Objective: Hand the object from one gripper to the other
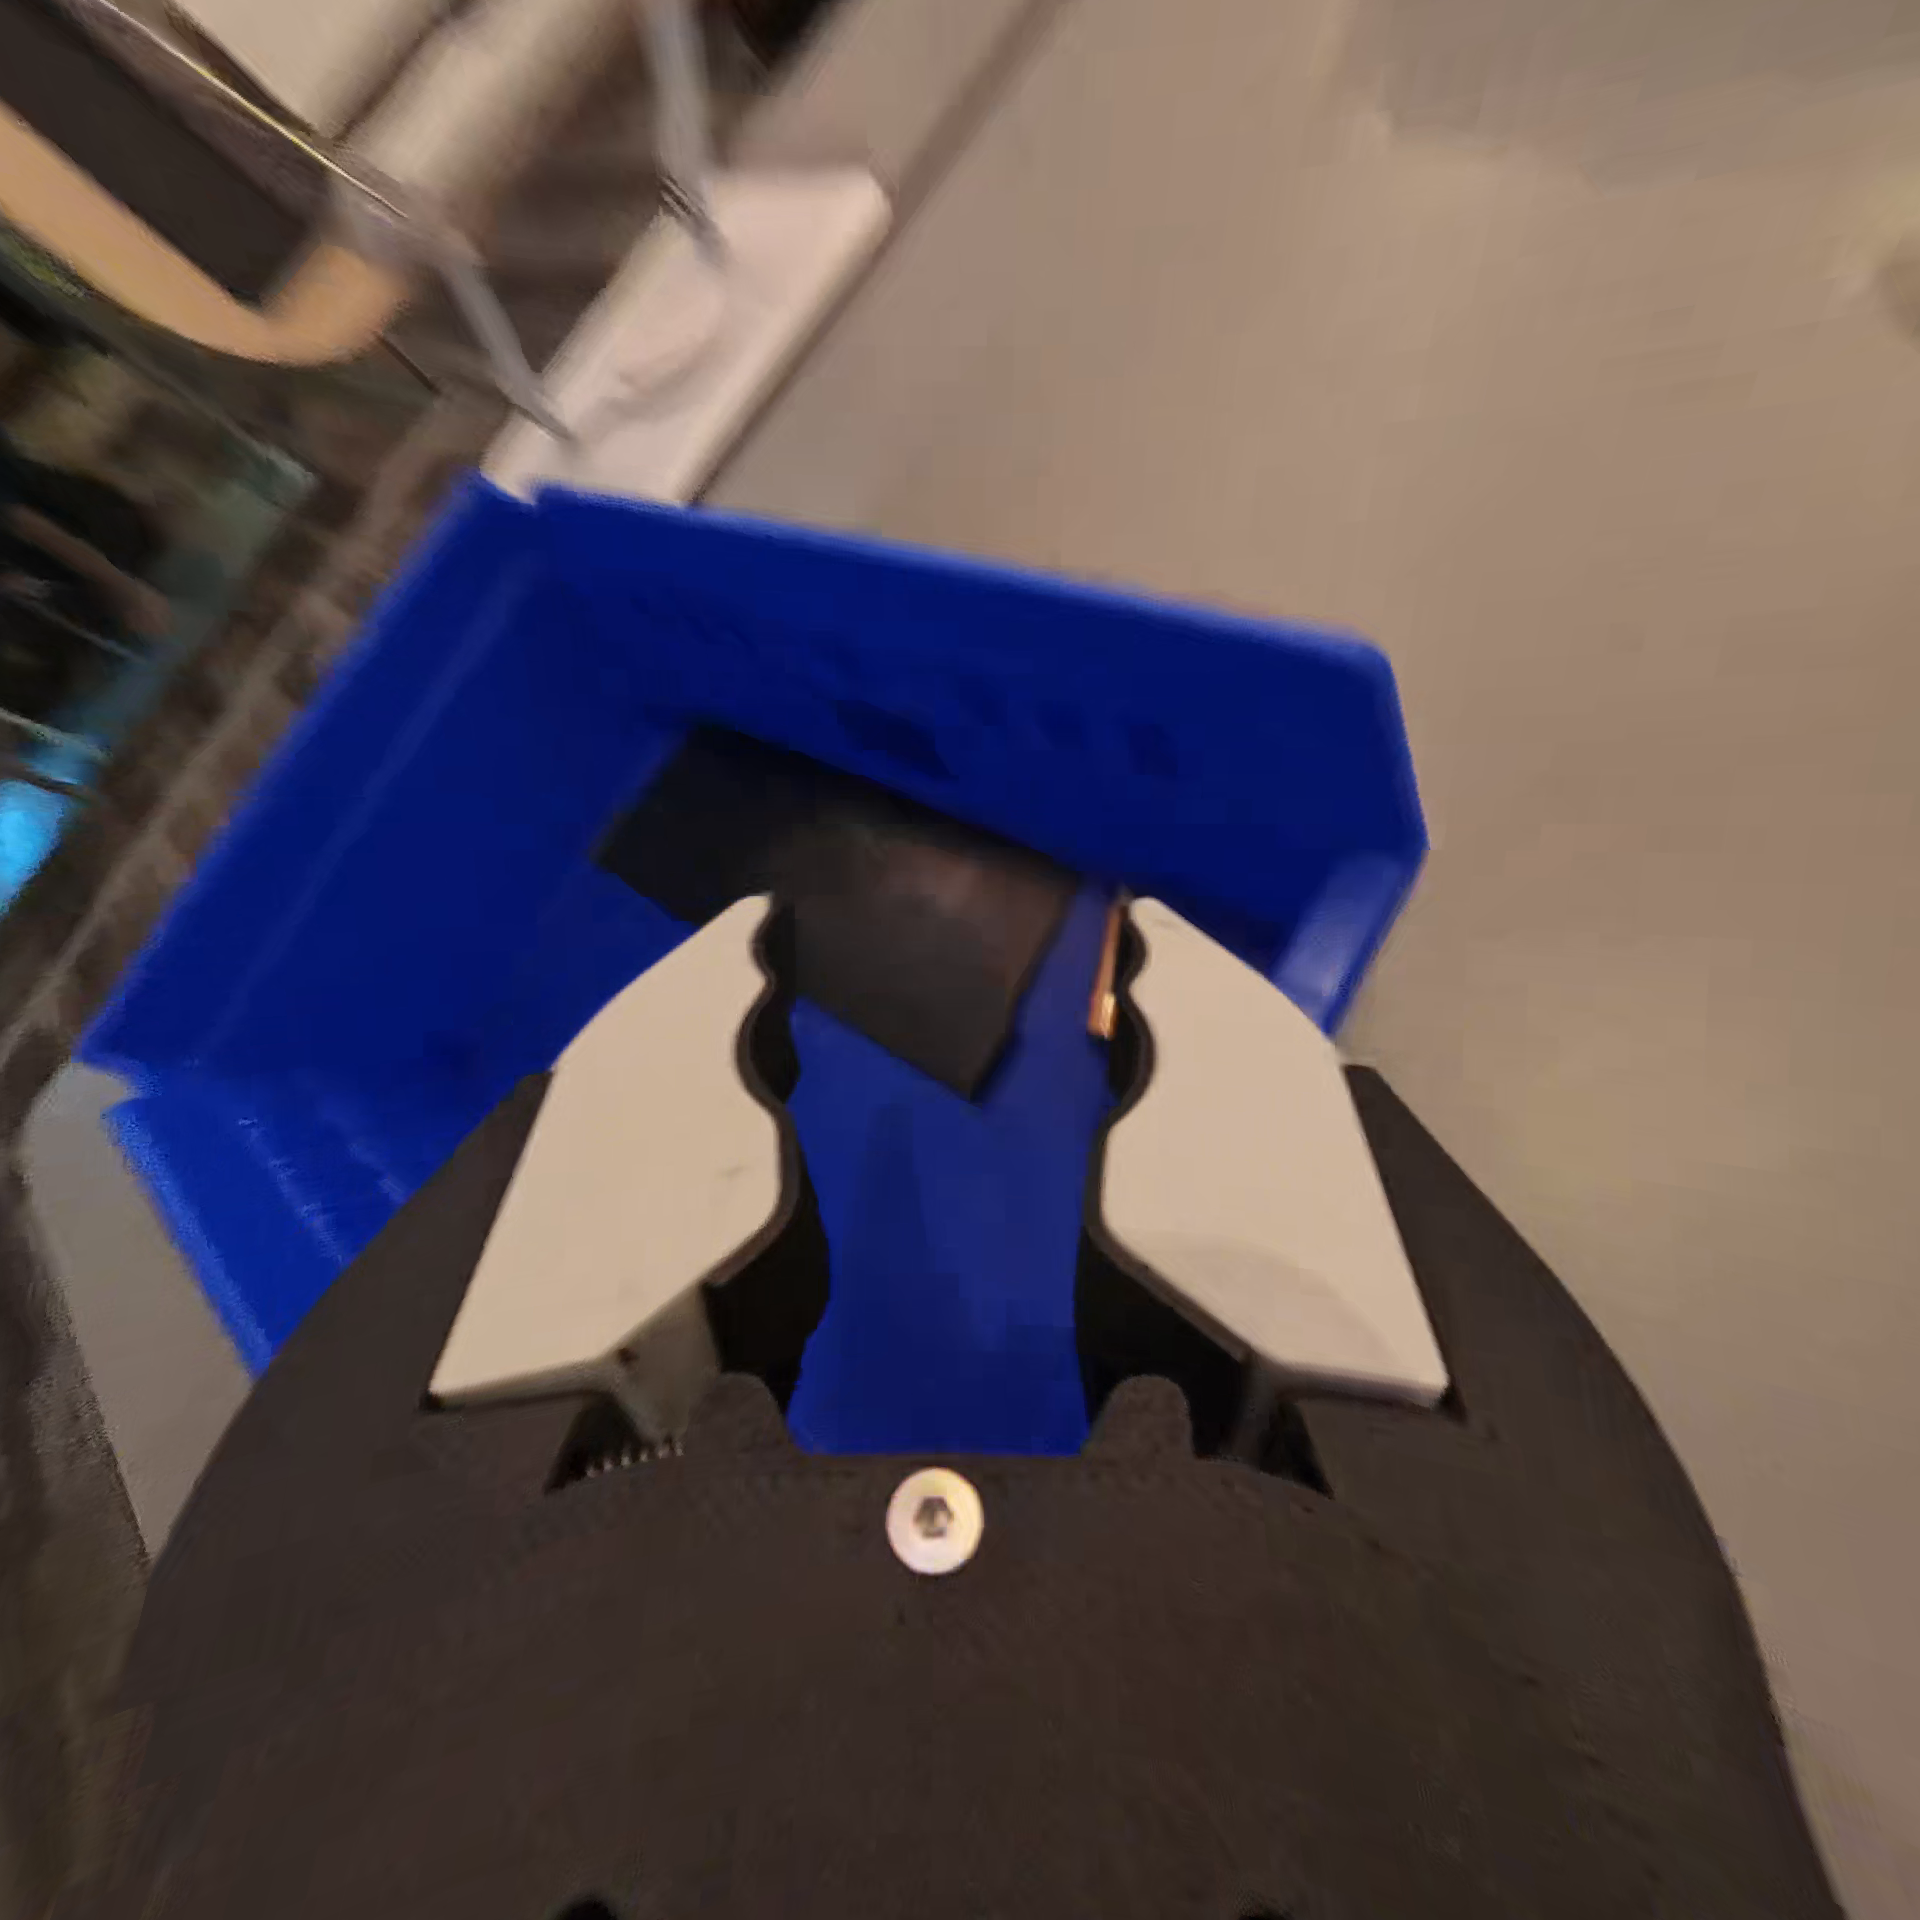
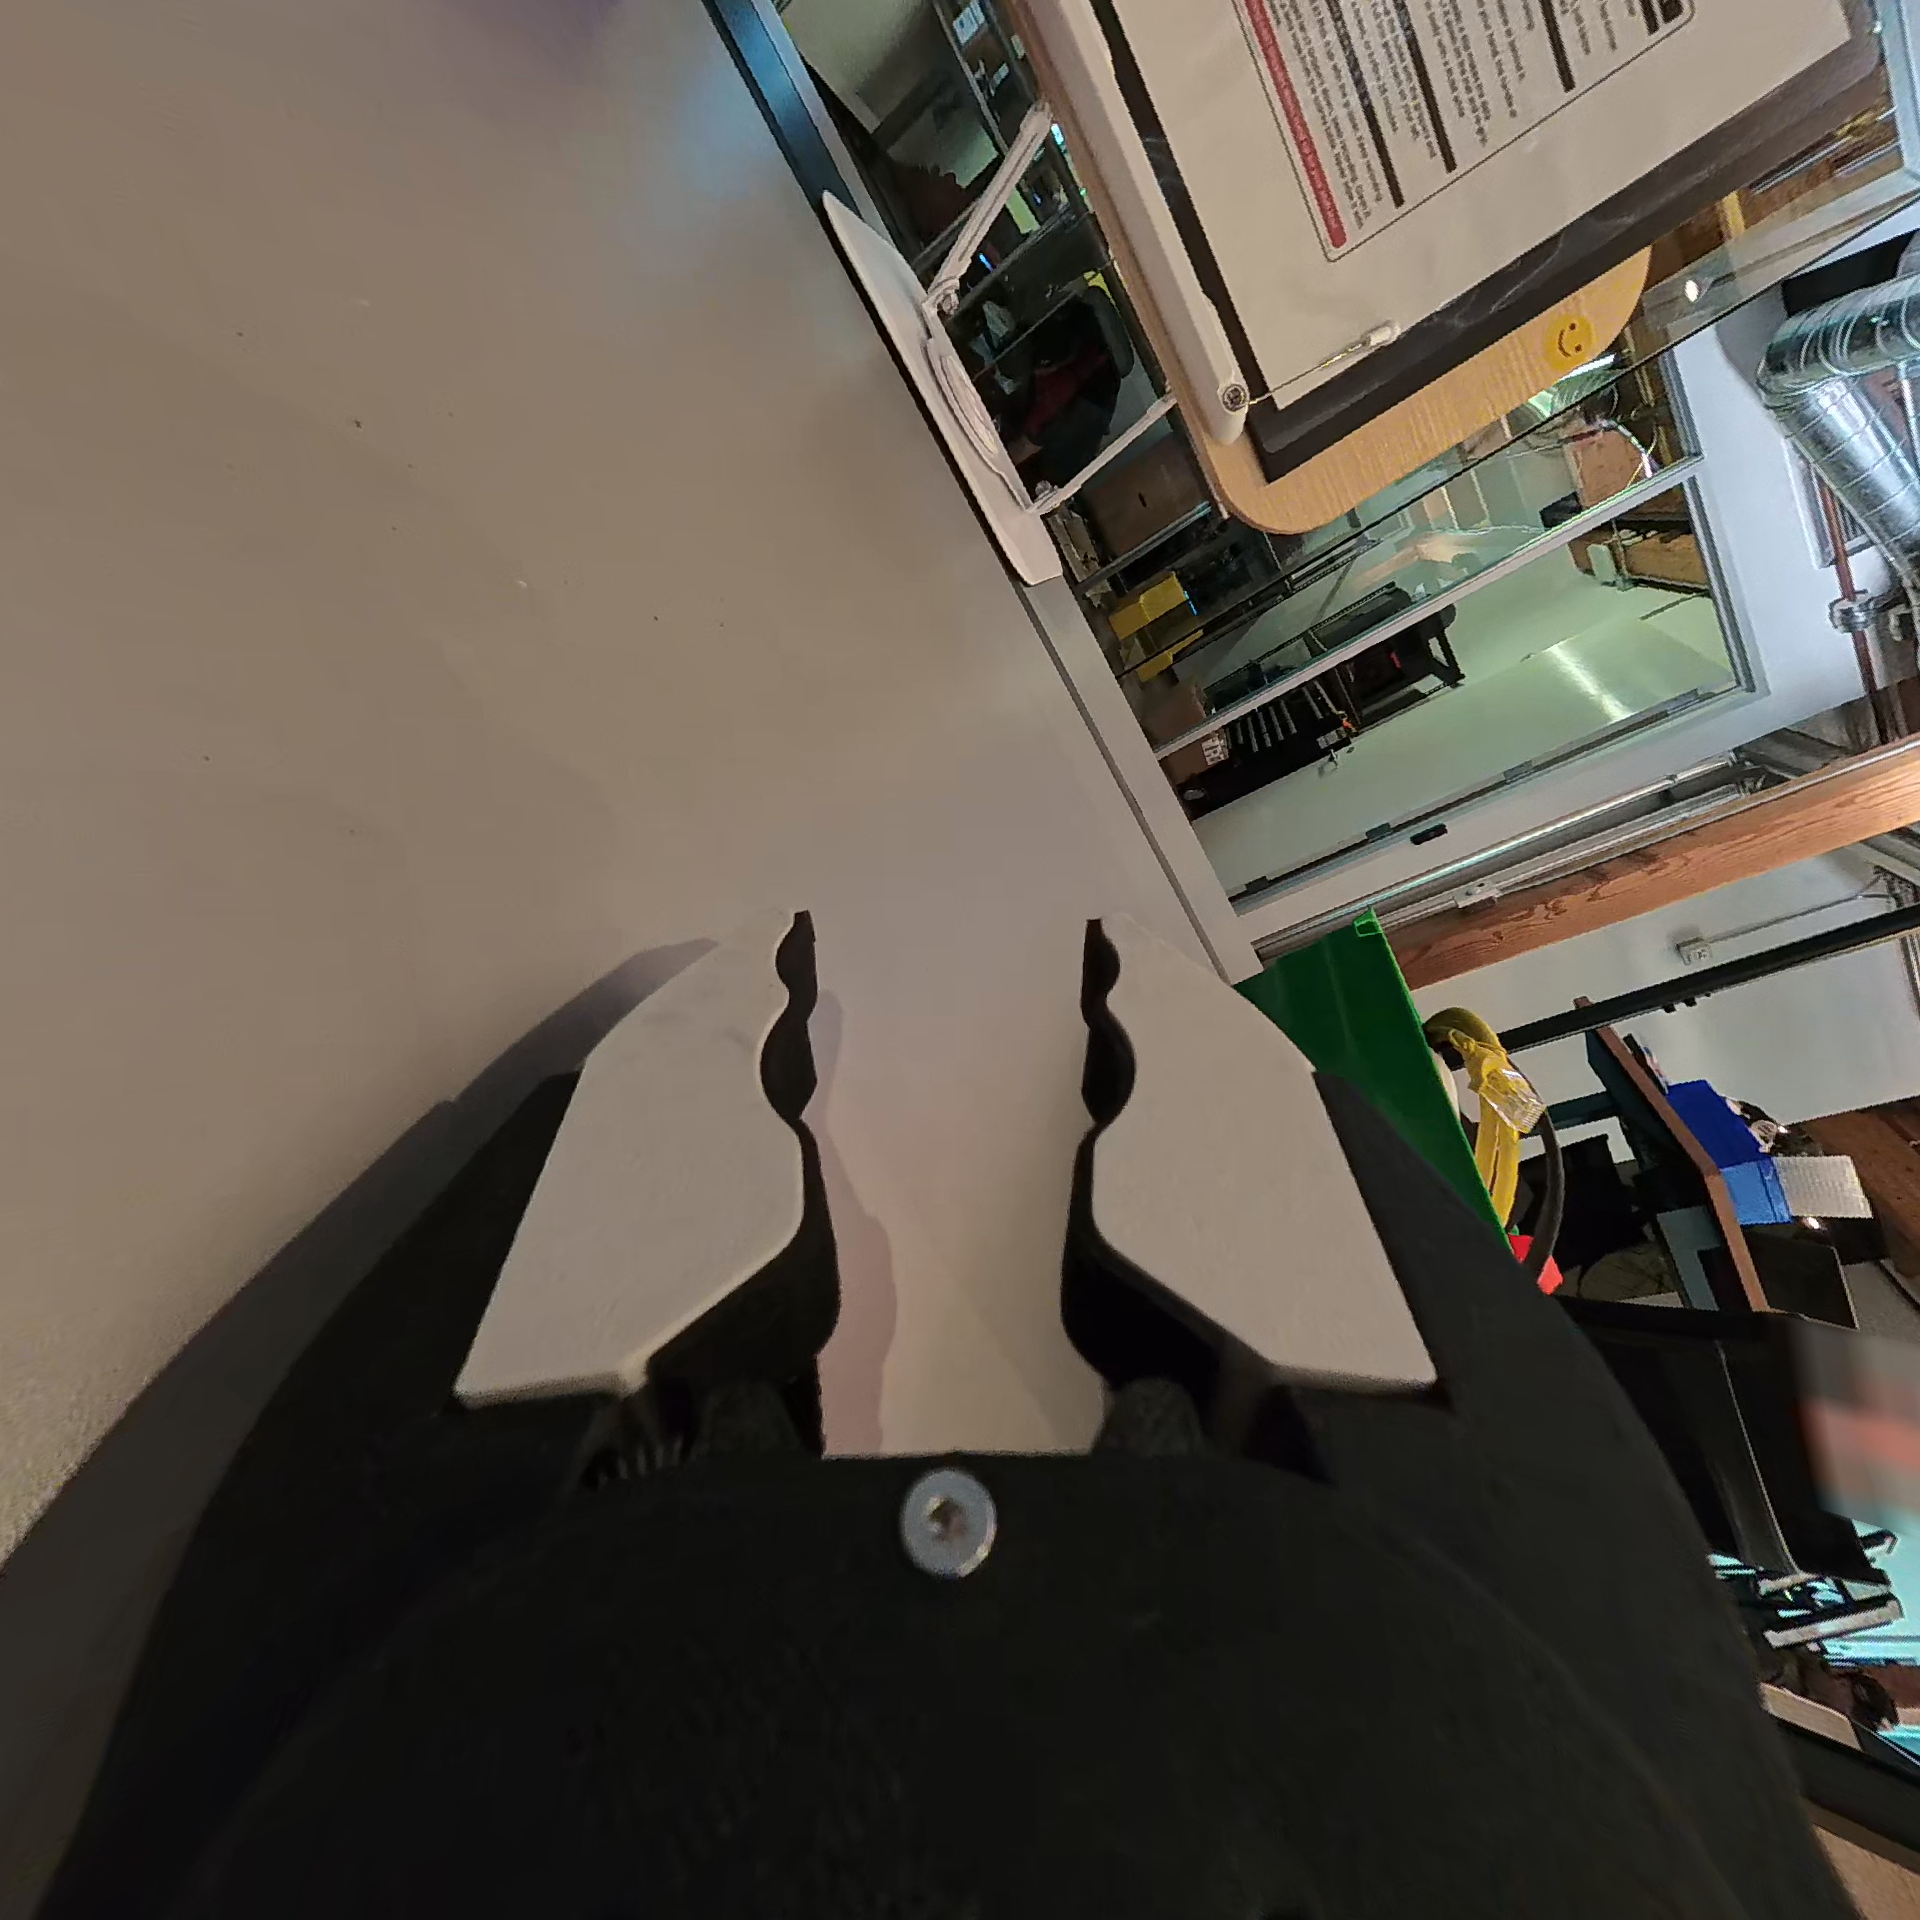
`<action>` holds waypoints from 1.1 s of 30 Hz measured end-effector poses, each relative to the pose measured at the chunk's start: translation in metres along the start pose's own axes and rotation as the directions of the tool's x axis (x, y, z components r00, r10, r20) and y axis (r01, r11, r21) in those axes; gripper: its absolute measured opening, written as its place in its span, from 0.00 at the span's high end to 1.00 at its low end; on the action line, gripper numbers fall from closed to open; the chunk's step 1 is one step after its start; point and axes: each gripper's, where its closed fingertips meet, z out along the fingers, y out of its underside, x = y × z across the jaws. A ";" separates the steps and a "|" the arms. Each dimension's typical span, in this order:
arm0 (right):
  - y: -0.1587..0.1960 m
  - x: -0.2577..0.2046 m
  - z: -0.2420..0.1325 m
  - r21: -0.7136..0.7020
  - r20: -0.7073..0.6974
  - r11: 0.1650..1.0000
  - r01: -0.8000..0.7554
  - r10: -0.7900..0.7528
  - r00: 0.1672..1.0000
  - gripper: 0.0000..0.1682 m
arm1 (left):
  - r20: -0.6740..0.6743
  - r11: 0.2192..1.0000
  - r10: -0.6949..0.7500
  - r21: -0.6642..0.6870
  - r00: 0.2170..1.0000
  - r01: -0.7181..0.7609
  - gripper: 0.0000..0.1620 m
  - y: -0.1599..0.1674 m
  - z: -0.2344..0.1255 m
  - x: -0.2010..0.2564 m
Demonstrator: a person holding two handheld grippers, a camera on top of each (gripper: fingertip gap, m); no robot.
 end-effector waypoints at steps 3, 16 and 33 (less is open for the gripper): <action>0.000 0.000 0.000 -0.002 -0.006 1.000 0.008 -0.008 1.000 0.71 | -0.186 0.984 0.128 -0.102 0.974 -0.149 0.73 0.011 0.006 0.020; 0.000 -0.001 0.001 -0.014 -0.029 0.998 0.053 -0.054 0.998 0.73 | -0.529 0.845 0.333 -0.200 0.781 -0.496 0.74 0.029 0.040 0.033; 0.002 -0.001 0.003 -0.026 -0.036 0.997 0.070 -0.071 0.997 0.76 | -0.614 0.763 0.407 -0.178 0.676 -0.621 0.80 0.058 0.054 0.041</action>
